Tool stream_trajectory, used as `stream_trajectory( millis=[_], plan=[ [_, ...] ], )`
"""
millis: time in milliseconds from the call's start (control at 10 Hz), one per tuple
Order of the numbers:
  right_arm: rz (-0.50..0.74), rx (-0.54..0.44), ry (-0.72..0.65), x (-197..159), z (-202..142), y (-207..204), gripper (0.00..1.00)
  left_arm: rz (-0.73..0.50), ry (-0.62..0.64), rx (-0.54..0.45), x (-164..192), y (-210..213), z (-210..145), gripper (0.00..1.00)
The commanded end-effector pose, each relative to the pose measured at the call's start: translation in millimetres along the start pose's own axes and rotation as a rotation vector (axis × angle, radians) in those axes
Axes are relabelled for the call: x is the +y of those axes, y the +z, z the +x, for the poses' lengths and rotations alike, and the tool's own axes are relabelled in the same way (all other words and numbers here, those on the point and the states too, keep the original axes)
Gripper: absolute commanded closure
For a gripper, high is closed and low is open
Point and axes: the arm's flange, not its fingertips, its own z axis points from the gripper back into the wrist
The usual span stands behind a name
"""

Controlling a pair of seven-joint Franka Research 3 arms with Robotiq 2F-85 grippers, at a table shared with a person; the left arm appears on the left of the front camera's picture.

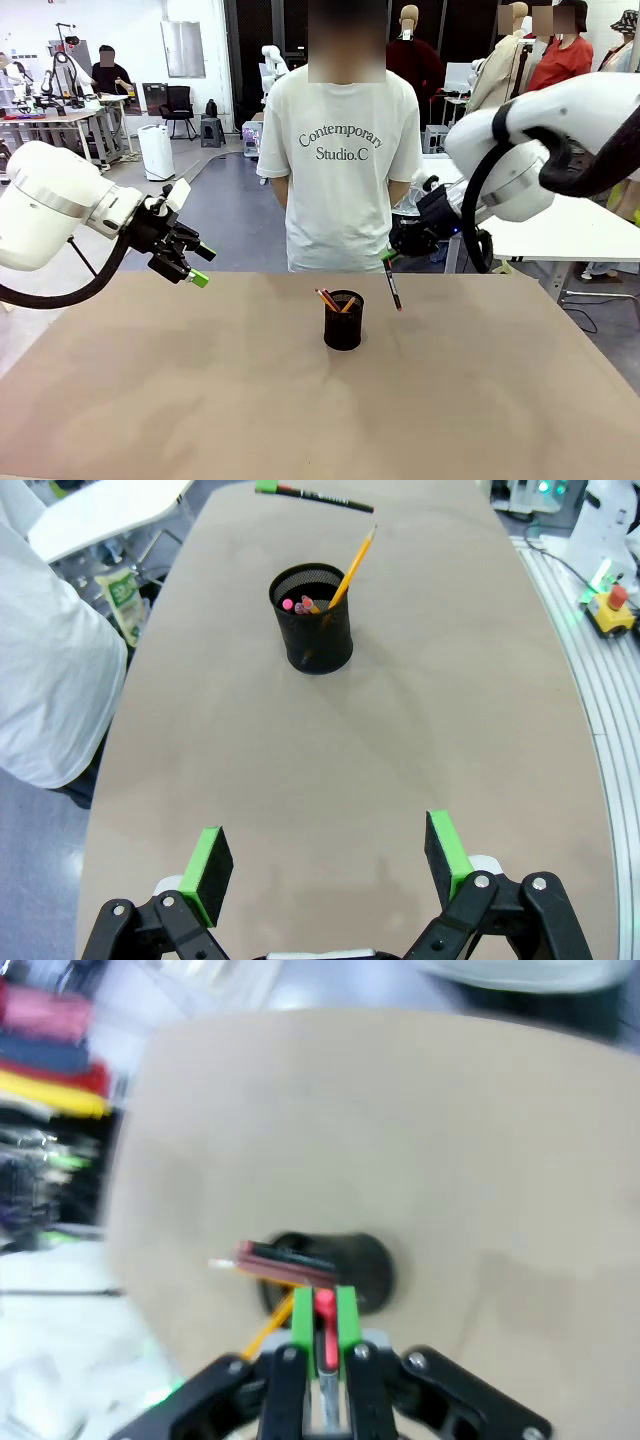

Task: Place the pens into the pen holder.
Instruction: Pick up a writing instrument from the table and place it into the Pen holder.

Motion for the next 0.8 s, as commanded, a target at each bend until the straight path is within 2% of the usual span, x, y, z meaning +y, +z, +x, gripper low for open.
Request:
stream_trajectory(
  millis=[0, 200, 400, 500, 600, 700],
  plan=[
    [0.308, 0.021, 0.366, -16, -22, 22, 1.00, -0.004, 0.008, -0.006, -1, 3, 1, 0.00],
    [0.380, -0.008, 0.575, -10, -26, 35, 1.00, -0.004, 0.008, -0.006, -1, 3, 1, 0.00],
    [0.392, -0.078, 0.749, -6, -37, 41, 1.00, -0.004, 0.008, -0.006, -1, 3, 1, 0.00],
    [0.359, -0.225, 0.673, -3, -41, 38, 1.00, -0.004, 0.008, -0.006, -1, 3, 1, 0.00],
    [0.334, -0.024, 0.681, -4, -23, 42, 1.00, -0.004, 0.008, -0.006, -1, 3, 1, 0.00],
    [0.334, -0.024, 0.681, -4, -23, 42, 1.00, -0.004, 0.008, -0.006, -1, 3, 1, 0.00]
  ],
)
